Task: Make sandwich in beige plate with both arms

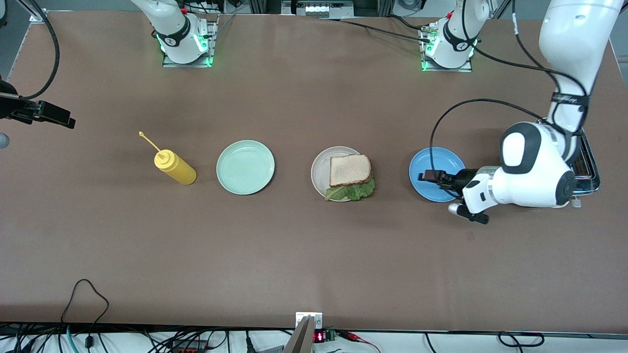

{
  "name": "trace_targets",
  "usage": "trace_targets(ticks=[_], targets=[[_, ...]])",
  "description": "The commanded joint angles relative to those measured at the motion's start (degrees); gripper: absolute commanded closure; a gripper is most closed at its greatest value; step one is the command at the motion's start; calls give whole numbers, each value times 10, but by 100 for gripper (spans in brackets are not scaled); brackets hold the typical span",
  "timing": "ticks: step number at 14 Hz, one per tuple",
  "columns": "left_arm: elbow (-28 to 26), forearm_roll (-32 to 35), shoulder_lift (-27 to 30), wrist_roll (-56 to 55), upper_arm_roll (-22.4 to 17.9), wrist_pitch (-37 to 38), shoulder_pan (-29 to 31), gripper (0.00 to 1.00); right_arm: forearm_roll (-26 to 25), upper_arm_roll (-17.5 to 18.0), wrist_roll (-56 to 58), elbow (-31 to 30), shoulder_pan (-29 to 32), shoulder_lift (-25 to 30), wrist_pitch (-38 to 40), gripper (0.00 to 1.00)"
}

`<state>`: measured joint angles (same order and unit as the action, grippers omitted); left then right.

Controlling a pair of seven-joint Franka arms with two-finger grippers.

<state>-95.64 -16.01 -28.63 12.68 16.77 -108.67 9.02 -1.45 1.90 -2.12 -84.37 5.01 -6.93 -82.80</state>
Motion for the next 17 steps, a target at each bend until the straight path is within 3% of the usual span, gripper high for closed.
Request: trace_targets(ticks=[1, 3, 7, 10, 12, 15, 16, 17], targets=[[20, 128, 34, -32, -14, 32, -10, 0, -7, 1, 9, -7, 0, 10, 4, 0], [40, 220, 53, -35, -43, 31, -37, 0, -7, 1, 7, -7, -1, 11, 10, 0], [88, 215, 97, -41, -115, 35, -71, 0, -1, 1, 11, -4, 3, 5, -3, 0], [111, 190, 136, -74, -200, 48, -125, 0, 3, -6, 12, -1, 11, -4, -10, 0], [114, 149, 158, -99, -207, 67, -120, 0, 0, -6, 11, 0, 15, -4, -21, 0], [110, 155, 192, -143, -207, 136, -118, 0, 2, -7, 2, 0, 24, 3, -60, 0], [107, 157, 193, -145, -197, 138, -104, 0, 2, -7, 1, 0, 24, 3, -62, 0], [105, 157, 192, -144, -158, 137, -72, 0, 4, -7, 1, 0, 24, 3, -66, 0]])
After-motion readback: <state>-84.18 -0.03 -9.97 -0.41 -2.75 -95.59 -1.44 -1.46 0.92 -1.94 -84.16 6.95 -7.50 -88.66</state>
